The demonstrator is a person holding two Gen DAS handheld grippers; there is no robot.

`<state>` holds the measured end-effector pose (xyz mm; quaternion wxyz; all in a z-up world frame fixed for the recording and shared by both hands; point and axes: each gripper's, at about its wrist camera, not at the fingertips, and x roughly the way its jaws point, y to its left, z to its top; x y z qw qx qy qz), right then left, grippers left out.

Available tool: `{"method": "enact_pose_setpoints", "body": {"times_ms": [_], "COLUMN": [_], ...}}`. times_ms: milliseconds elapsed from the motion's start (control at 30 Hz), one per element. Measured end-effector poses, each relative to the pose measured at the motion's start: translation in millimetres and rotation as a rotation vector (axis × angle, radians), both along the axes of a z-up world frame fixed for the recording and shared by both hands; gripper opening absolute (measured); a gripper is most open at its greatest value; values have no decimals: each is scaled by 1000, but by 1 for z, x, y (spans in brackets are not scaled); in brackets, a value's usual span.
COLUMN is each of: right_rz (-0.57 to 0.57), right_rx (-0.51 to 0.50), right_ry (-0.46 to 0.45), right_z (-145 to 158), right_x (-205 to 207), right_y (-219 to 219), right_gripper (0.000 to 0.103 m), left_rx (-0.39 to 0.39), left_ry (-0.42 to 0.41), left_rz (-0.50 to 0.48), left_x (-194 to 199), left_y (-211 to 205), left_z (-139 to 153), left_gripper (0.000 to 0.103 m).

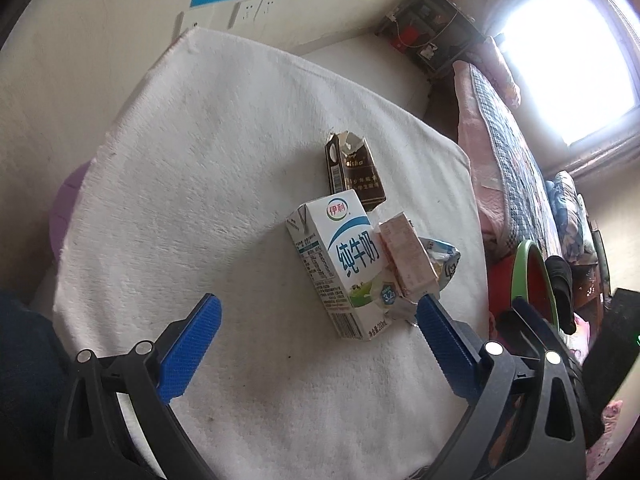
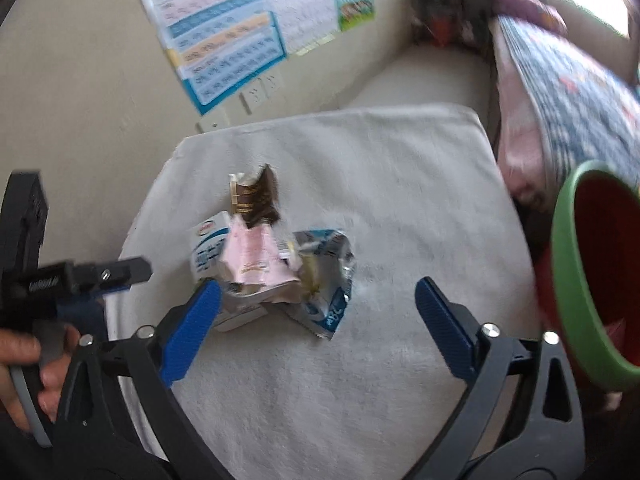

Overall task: Collect trash
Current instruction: 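Move both open grippers back to the remaining trash on the table, then grasp the white-blue milk carton with the left gripper while the right grasps the blue-white snack bag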

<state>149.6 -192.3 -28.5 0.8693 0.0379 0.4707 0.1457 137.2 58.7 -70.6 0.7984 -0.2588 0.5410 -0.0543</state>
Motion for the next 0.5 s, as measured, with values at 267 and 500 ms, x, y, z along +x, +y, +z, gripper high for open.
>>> {"method": "enact_pose_setpoints", "body": {"times_ms": [267,500], "right_rz": [-8,3], "right_rx": [37,41], "right_ry": [79,108], "right_z": [-29,-39], "right_x": [26,42], "right_y": [4,8], "right_gripper": [81,73], "left_rx": [-45,-79], "left_ry": [41,96], "left_rz": [18,31], "left_x": [23,43], "left_y": [-10,-17], "left_z": [-19,-38], "left_gripper": [81,68]}}
